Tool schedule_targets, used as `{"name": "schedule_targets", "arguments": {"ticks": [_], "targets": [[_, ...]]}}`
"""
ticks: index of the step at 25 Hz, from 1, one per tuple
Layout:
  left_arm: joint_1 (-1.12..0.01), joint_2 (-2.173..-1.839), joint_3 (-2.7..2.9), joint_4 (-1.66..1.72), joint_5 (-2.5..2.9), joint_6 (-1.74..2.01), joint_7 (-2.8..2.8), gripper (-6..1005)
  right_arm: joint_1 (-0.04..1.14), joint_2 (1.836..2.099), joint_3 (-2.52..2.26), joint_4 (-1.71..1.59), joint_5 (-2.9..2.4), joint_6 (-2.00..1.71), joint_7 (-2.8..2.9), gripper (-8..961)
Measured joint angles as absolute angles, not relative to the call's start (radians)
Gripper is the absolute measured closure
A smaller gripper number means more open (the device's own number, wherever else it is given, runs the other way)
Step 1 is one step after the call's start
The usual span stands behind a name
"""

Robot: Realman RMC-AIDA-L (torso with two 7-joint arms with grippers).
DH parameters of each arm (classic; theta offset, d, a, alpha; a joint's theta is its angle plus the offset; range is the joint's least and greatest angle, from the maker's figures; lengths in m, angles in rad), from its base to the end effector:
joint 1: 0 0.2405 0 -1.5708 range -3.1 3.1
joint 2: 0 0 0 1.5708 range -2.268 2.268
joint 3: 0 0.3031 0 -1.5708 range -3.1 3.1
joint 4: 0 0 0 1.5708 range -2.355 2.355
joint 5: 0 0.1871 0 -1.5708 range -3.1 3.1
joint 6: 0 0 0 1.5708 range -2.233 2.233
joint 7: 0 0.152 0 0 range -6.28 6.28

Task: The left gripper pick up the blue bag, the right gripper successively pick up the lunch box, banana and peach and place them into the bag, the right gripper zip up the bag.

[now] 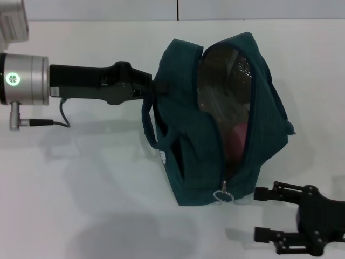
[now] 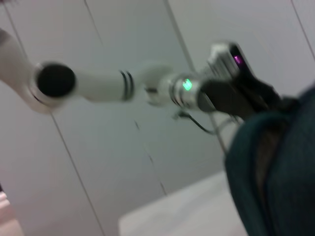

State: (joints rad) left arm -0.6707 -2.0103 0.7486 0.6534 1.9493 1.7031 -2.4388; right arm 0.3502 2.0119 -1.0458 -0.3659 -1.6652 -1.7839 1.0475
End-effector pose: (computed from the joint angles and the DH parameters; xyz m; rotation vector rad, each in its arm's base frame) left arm -0.2271 0.3610 -0.0075 2.3058 1.7300 0.7400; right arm 0.3038 0.2289 -0.0494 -2.8791 0.5542 1.0708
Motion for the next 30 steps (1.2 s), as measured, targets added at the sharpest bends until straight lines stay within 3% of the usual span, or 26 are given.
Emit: {"name": "schedule_targets", "arguments": {"ticks": [19, 30], "targets": [[-0.671, -2.025, 0.762, 0.652, 1.943, 1.712, -2.432, 957, 0.454, 2.028, -1.206, -0.31, -1.595, -1.574, 1.035, 198], [-0.669, -2.025, 0.762, 0.652, 1.946, 1.715, -2.429, 957, 0.452, 2.028, -1.231, -0.299, -1.526, -1.566, 1.034, 518]]}}
